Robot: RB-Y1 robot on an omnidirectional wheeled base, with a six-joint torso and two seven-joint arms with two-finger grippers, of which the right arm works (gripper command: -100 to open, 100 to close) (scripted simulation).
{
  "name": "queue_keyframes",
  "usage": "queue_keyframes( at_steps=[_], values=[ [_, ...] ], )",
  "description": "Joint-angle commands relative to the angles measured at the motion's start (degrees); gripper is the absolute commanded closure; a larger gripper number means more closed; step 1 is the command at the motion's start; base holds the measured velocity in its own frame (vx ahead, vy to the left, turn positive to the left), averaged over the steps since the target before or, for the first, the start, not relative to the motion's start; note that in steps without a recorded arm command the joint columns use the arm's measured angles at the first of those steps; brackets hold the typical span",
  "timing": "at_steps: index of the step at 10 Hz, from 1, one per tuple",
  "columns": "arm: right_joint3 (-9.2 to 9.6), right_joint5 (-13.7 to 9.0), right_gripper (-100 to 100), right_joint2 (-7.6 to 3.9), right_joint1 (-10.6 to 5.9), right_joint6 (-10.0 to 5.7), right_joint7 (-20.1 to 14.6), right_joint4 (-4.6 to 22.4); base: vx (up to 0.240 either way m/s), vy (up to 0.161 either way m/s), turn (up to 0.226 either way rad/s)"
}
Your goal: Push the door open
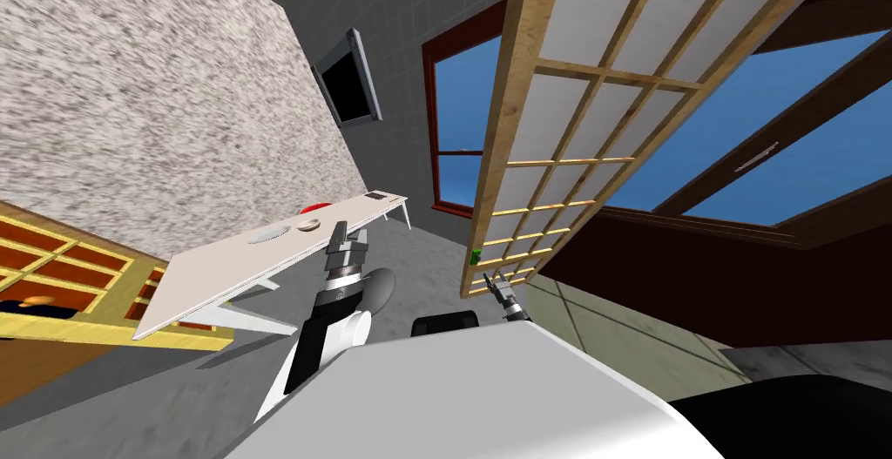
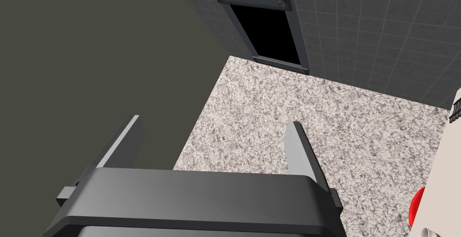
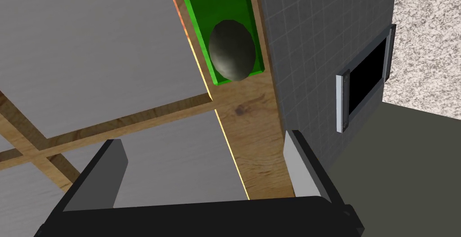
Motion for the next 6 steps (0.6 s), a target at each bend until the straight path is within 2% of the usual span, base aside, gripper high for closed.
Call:
queue_keyframes(
  at_steps=[1, 6],
  values=[
    [0.58, 1.9, -100, 0.38, -0.38, -0.36, 1.6, 0.4, 0.005, 0.005, -0.209],
    [2.5, 7.3, -100, 1.7, -0.92, -0.4, 5.2, -0.3, 0.005, 0.004, -0.199]
  ],
)
